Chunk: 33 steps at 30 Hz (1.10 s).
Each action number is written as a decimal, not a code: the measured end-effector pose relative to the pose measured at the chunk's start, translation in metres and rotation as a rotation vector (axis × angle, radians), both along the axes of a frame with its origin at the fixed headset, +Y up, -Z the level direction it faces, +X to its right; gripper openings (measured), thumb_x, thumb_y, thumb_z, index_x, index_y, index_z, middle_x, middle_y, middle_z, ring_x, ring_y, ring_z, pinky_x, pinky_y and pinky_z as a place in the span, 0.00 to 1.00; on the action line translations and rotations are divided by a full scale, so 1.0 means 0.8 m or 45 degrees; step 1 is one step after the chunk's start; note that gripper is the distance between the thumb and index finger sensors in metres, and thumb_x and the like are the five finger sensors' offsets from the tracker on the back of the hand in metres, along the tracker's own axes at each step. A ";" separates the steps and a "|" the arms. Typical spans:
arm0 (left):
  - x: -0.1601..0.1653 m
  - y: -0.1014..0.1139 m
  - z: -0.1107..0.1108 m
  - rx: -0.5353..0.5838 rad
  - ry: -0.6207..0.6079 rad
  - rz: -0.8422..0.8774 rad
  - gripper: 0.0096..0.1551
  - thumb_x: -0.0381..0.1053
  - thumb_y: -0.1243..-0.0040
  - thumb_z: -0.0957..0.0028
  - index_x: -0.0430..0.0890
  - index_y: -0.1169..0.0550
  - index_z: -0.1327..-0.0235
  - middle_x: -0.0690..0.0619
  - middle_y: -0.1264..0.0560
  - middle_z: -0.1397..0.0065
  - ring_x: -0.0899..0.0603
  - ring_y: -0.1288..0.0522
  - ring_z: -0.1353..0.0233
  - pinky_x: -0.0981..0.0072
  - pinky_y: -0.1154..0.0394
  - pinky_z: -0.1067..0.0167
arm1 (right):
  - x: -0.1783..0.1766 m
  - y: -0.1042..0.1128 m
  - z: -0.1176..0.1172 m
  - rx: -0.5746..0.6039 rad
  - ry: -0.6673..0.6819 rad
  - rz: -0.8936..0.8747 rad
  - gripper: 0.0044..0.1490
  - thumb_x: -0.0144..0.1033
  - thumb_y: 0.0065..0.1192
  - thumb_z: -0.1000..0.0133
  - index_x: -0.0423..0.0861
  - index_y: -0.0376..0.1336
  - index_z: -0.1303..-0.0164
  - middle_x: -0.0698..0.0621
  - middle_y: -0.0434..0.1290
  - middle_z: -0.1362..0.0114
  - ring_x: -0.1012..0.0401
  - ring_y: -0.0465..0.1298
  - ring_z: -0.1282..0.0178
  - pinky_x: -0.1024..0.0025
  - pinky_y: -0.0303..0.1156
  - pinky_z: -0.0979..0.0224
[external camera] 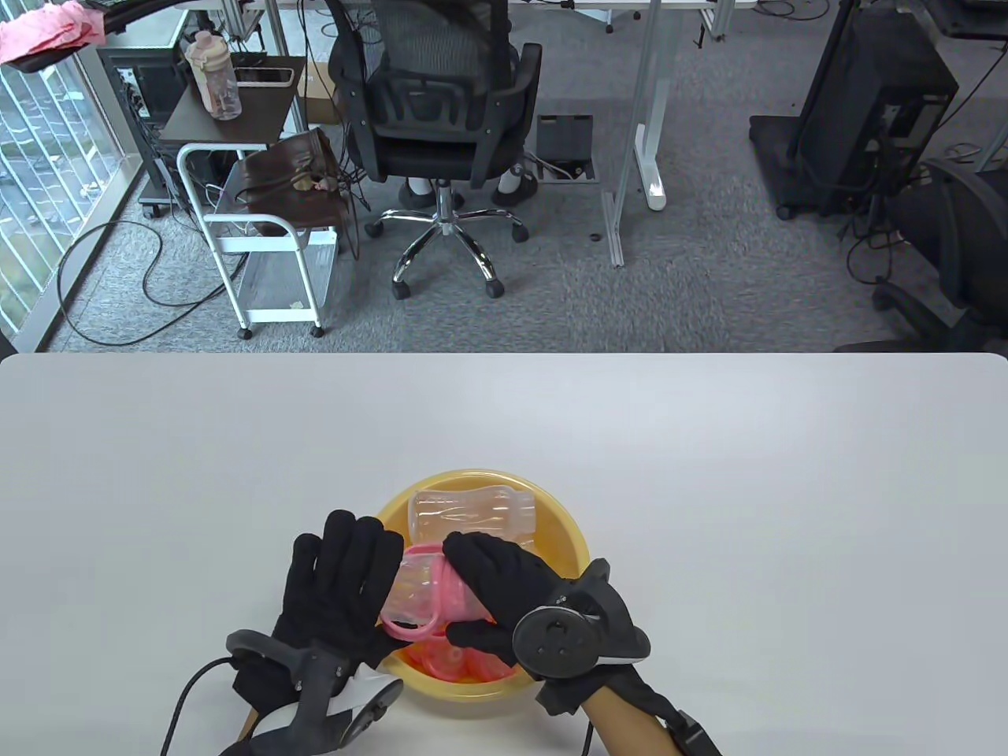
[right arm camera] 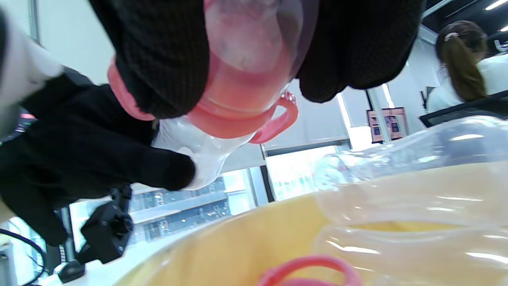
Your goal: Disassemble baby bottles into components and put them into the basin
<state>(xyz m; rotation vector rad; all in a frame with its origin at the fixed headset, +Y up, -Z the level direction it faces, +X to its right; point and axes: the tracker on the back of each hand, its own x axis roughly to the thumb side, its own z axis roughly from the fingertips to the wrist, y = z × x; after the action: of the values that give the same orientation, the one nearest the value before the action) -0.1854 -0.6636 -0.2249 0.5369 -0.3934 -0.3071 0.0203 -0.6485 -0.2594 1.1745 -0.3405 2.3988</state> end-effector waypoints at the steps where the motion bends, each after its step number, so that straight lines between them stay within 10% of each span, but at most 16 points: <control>1: -0.001 0.001 0.000 -0.010 0.017 0.022 0.70 0.75 0.46 0.61 0.38 0.57 0.17 0.39 0.43 0.14 0.30 0.32 0.17 0.31 0.38 0.24 | -0.002 0.000 0.001 0.014 0.002 0.008 0.58 0.50 0.73 0.48 0.35 0.48 0.17 0.31 0.60 0.23 0.39 0.74 0.28 0.42 0.74 0.28; 10: -0.004 -0.003 -0.006 0.012 -0.006 0.071 0.62 0.82 0.49 0.69 0.45 0.35 0.26 0.46 0.22 0.32 0.41 0.16 0.34 0.40 0.25 0.32 | -0.005 -0.002 0.002 -0.117 -0.020 0.058 0.55 0.52 0.62 0.42 0.41 0.42 0.13 0.29 0.57 0.19 0.39 0.78 0.41 0.52 0.80 0.41; 29: -0.011 0.019 -0.012 -0.159 0.199 0.253 0.61 0.84 0.50 0.65 0.44 0.31 0.26 0.44 0.19 0.35 0.40 0.14 0.38 0.46 0.13 0.56 | 0.000 0.002 0.006 0.127 -0.278 -0.157 0.50 0.49 0.58 0.40 0.32 0.47 0.17 0.26 0.63 0.27 0.41 0.79 0.50 0.54 0.80 0.51; 33: -0.016 0.011 -0.015 -0.152 0.208 0.244 0.61 0.81 0.48 0.66 0.44 0.34 0.24 0.43 0.22 0.32 0.38 0.17 0.34 0.40 0.19 0.43 | 0.007 0.010 -0.001 -0.054 -0.306 -0.046 0.52 0.51 0.60 0.41 0.37 0.47 0.15 0.27 0.60 0.23 0.40 0.78 0.43 0.52 0.79 0.43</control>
<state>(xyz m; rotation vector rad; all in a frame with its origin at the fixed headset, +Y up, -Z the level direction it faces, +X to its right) -0.1982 -0.6548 -0.2370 0.4251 -0.1989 -0.1404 0.0258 -0.6405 -0.2599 0.8547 -0.3804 2.5068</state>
